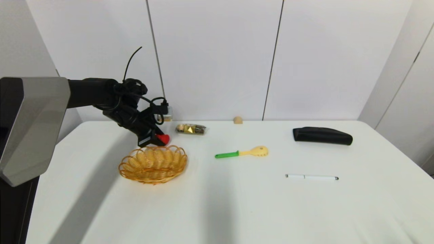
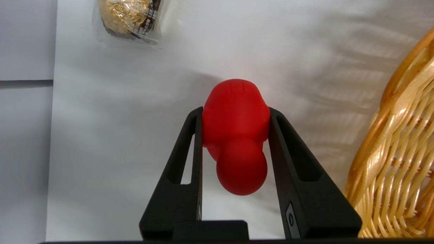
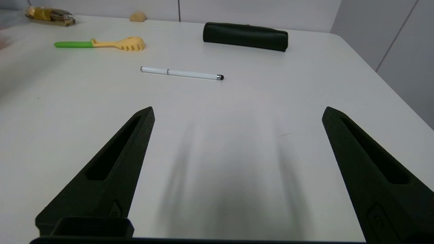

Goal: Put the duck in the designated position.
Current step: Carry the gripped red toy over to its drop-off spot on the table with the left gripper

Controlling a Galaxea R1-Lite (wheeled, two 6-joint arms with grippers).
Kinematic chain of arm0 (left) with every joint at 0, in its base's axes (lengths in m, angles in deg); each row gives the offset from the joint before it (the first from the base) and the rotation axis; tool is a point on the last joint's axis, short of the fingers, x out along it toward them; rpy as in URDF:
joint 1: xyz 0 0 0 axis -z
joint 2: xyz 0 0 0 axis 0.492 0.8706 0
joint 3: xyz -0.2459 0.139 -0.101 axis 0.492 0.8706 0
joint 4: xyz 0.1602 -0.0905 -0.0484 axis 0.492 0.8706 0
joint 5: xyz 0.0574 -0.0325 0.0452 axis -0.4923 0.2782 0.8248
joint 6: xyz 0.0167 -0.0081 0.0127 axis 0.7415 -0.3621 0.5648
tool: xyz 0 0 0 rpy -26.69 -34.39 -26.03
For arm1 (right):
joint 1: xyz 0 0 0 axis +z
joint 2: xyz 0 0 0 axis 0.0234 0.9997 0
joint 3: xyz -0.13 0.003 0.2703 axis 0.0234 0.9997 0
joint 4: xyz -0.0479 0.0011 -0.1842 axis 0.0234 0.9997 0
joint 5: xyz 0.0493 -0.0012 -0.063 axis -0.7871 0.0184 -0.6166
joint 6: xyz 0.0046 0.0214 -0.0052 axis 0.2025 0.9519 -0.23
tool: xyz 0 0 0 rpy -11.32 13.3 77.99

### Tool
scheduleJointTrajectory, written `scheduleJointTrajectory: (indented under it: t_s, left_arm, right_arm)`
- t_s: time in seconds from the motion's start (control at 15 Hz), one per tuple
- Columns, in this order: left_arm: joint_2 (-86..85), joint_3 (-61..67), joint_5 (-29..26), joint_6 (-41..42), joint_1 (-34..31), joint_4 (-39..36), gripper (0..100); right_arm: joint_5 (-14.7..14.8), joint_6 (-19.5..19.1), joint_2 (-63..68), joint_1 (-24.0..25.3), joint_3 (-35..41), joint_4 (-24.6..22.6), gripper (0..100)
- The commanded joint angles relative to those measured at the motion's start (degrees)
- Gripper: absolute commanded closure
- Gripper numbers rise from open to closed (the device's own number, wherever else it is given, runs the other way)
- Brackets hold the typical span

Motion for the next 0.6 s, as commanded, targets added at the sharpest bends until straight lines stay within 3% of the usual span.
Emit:
scheduleJointTrajectory:
  t_s: [0.07, 0.6]
  left_arm:
    - [0.2, 0.0, -0.1, 0.3, 0.0, 0.2, 100]
    - [0.1, 0.0, 0.0, 0.4, 0.1, 0.2, 100]
  right_arm:
    - [-0.1, -0.1, 0.1, 0.0, 0.5, 0.0, 0]
    - [-0.1, -0.1, 0.1, 0.0, 0.4, 0.0, 0]
